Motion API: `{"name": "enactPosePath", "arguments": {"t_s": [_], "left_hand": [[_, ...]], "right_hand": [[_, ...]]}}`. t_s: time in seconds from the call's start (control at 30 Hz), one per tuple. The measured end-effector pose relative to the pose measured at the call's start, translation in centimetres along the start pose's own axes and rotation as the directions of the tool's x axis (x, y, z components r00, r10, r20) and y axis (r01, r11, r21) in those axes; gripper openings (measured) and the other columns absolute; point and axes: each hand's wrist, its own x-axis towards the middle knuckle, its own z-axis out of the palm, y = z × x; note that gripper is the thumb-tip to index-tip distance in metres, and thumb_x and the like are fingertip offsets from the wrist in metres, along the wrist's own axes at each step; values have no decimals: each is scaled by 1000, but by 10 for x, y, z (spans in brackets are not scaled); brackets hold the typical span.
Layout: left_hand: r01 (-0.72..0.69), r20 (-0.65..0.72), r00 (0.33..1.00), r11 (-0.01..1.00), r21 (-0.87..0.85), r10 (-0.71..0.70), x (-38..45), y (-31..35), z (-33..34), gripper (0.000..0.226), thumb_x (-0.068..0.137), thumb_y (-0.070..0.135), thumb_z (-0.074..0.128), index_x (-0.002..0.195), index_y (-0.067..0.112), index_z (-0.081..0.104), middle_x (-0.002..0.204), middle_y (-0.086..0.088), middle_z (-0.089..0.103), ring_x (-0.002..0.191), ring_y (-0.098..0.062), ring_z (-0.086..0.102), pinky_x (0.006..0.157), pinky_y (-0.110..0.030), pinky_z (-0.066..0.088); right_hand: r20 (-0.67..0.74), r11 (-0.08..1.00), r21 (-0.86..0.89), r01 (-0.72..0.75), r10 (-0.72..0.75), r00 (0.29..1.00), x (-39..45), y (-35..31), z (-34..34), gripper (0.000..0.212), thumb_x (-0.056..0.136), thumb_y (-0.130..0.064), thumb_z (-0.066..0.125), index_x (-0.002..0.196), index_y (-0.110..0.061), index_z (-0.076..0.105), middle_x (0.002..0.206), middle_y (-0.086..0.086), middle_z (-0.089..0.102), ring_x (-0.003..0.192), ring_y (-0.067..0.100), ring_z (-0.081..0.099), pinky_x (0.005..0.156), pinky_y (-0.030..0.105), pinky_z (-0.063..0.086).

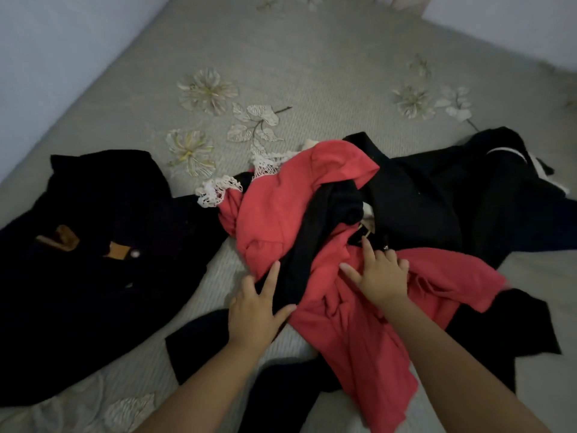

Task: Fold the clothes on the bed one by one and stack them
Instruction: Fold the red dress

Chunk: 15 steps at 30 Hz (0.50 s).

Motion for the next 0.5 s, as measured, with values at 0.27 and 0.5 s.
{"name": "enactPosePath", "arguments": {"t_s": [0.27,0.5], "left_hand": [[-201,-211,937,925,322,277,57,-42,-94,88,43,35,88,120,23,47,59,-17,50,45,-28,52,44,-29,40],[105,-121,991,925,364,-65,75,-41,-146,62,86,26,58,142,21,31,136,-30,31,127,-44,26,104,-56,17]], "right_hand": [[-334,947,-3,320,-303,893,-39,0,-13,85,88,-66,3,95,-17,72,41,-1,53,43,19,55,49,27,36],[259,925,126,359,-380,888,-121,16,-34,116,48,-88,-22,92,-30,68,73,-9,64,86,14,60,75,32,26]]}}
